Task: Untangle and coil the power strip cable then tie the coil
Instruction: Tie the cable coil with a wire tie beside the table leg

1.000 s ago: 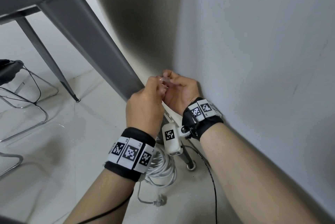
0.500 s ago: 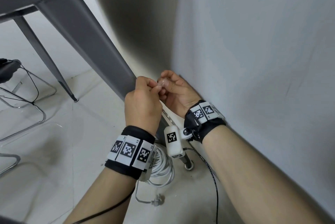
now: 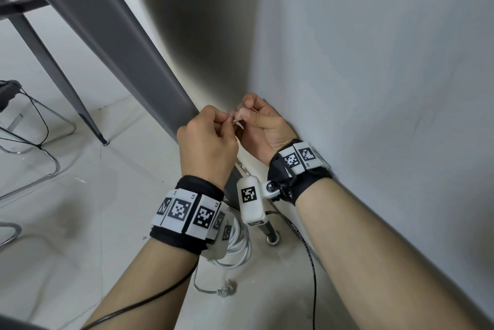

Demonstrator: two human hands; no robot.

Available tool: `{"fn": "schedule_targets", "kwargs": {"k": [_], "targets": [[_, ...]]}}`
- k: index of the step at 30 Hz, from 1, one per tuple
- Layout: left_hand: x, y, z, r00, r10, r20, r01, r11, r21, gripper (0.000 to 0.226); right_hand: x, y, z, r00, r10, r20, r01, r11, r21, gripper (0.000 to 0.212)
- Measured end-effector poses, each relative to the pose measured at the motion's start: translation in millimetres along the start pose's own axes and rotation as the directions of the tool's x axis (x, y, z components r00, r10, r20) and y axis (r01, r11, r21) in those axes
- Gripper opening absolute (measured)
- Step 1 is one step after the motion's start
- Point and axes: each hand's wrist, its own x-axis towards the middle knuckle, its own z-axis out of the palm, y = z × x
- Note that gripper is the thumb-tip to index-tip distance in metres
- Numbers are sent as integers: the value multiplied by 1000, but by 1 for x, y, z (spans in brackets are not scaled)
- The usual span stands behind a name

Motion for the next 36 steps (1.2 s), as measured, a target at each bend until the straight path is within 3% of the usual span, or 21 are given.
{"fn": "schedule_targets", "kwargs": {"k": [6, 12, 19, 24, 28, 36], "targets": [[4, 3, -8, 991, -5, 135, 4, 1000, 7, 13, 1, -2, 10, 998, -46, -42, 43, 997, -69, 22], [0, 6, -15, 974, 94, 205, -112, 991, 76, 11, 3, -1, 17, 996, -74, -43, 68, 990, -120, 26], [2, 7, -14, 981, 27, 194, -33, 999, 28, 16, 0, -2, 17, 996, -74, -48, 56, 951, -305, 16], [3, 8, -13, 982, -27, 186, 28, 1000, -5, 25, -9, 1, 8, 995, 50, -92, -75, 952, -296, 23], [5, 7, -13, 985, -33, 171, 33, 999, 3, 27, -11, 5, 2, 998, 60, -31, -67, 950, -305, 21], [5, 3, -11, 988, -48, 148, 53, 998, -29, 21, -11, 12, -7, 990, 58, -129, -94, 952, -290, 17]]}}
